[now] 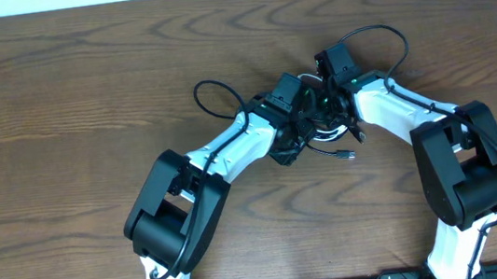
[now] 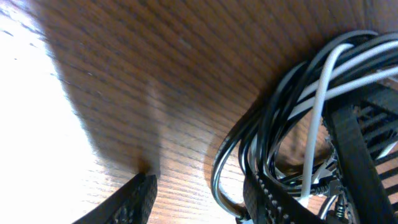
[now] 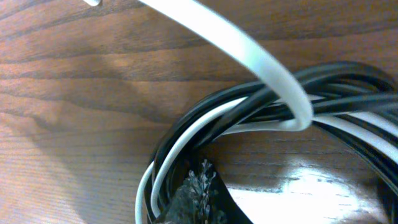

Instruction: Untangle cables

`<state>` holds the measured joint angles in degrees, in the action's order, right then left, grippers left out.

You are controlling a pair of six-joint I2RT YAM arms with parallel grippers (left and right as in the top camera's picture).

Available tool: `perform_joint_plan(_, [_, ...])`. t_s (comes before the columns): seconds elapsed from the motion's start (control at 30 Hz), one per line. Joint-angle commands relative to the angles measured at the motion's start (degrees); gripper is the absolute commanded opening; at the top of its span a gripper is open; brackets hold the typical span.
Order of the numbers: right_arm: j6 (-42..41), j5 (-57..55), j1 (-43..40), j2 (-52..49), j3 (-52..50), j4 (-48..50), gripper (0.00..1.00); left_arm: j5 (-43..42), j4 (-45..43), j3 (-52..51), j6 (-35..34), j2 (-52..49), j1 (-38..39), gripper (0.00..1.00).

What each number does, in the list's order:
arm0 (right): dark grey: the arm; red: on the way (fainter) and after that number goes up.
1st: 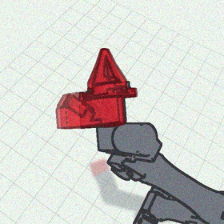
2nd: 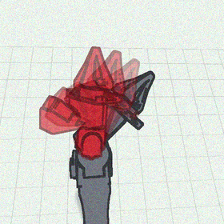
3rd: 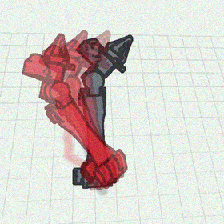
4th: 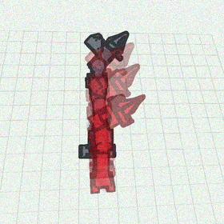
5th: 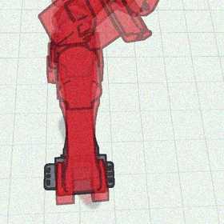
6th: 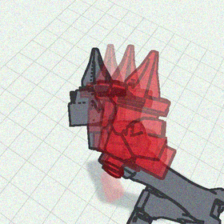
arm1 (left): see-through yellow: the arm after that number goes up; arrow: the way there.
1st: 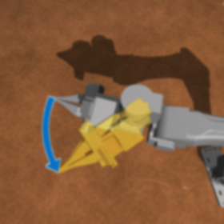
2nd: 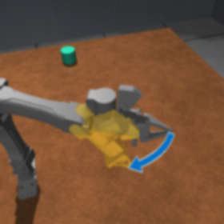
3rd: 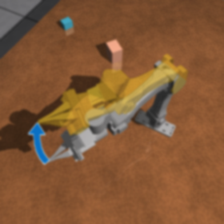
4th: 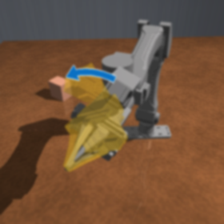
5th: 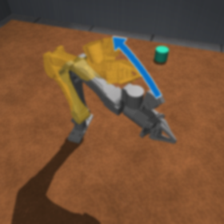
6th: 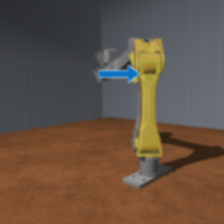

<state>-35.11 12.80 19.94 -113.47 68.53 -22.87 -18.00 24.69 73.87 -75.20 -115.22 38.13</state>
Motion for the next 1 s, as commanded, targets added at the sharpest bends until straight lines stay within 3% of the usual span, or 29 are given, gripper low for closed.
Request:
perform_joint_plan(0.0, [4.9, 8.7, 0.2, 0.3, -0.6, -0.5, 0.01, 1.1, -1.4, 1.7, 1.3, -1.0, 2.7, 0.51])
perform_joint_plan(0.27, [13.6, 12.9, -6.2, 8.1, -0.6, -4.7, 0.05, 4.2, 1.2, 1.3, 7.2, -1.0, 2.7, 0.51])
perform_joint_plan(0.47, [13.7, 7.5, -10.3, 8.6, -0.8, -8.5, 0.06, 5.7, 2.0, 1.3, 15.1, -1.0, 2.7, 0.51])
perform_joint_plan(0.6, [14.7, 6.8, -10.4, 7.3, -0.8, -8.5, 0.11, 5.7, 2.0, 1.3, 16.3, -1.0, 2.5, 0.51])
perform_joint_plan(0.73, [17.2, 3.9, -10.1, 5.7, -0.8, -8.0, 0.19, 4.5, 2.1, 1.3, 16.4, -0.9, 0.8, 0.51])
perform_joint_plan(0.83, [17.7, -0.5, -10.1, 4.3, -0.8, -7.8, 0.35, 0.0, 3.0, 1.3, 17.1, -0.9, -1.8, 0.52])
perform_joint_plan(0.97, [20.0, -1.3, -10.1, 2.8, -0.8, -7.3, 0.43, -6.9, 3.3, 1.3, 18.6, -0.9, -4.9, 0.52])
